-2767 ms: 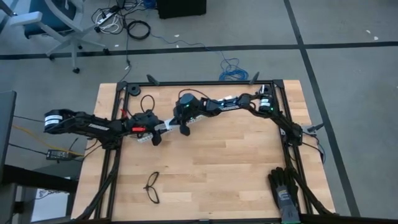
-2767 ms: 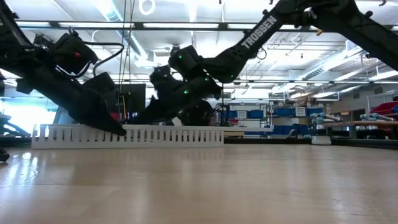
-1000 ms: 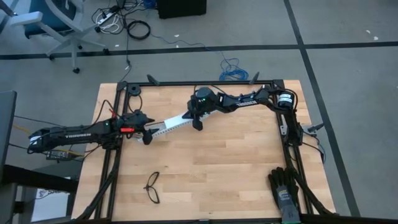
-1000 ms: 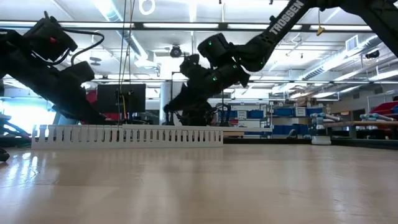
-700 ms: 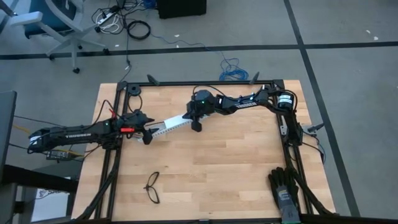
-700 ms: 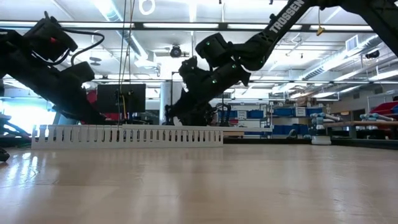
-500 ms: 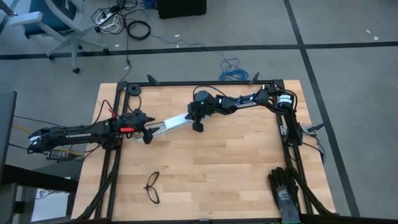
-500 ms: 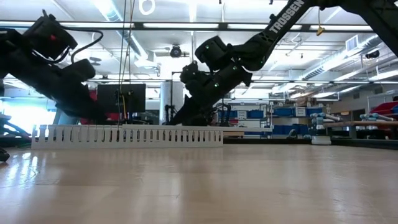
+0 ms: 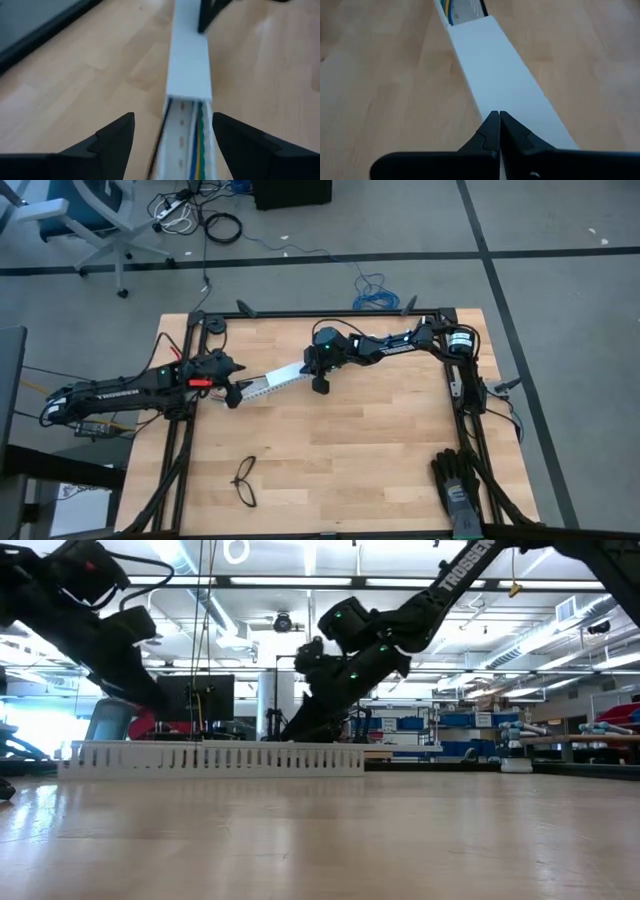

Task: Ziptie cables
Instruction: Close the white cable duct lid

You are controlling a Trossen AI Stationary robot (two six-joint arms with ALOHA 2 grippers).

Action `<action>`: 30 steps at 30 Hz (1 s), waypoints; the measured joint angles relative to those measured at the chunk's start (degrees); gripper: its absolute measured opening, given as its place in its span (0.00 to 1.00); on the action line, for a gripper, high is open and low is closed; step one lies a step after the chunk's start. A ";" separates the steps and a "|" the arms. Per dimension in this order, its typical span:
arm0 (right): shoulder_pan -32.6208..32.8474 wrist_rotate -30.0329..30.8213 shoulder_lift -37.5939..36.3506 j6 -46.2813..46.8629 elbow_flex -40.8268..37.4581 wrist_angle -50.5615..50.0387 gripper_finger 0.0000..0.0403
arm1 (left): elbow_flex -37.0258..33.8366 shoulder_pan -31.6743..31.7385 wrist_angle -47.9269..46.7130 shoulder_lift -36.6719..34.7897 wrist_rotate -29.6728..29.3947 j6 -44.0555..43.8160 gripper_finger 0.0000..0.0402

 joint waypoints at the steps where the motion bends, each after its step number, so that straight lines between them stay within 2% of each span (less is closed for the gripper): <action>1: -0.03 0.48 -1.03 0.09 -1.17 0.16 0.00 | -0.28 -0.57 -0.16 -0.18 -0.28 -0.60 0.69; 5: -0.31 2.73 -7.13 0.81 -8.24 3.26 0.00 | -0.57 -2.57 -3.59 -0.16 -3.59 -7.31 0.66; 12: -1.07 5.57 -19.07 2.29 -20.98 7.59 0.00 | 2.78 -3.79 -7.03 -0.02 -0.94 -15.85 0.61; 15: -1.14 5.78 -22.22 4.06 -24.15 8.58 0.00 | 5.16 -3.79 -12.61 1.37 -0.80 -19.67 0.60; 21: -0.65 6.68 -22.48 4.78 -28.04 9.25 0.00 | 6.67 -3.79 -16.95 8.16 -0.72 -26.77 0.54; 30: 0.11 7.36 -22.57 6.58 -31.20 12.99 0.00 | 6.67 -3.79 -12.13 24.31 3.16 -25.74 0.34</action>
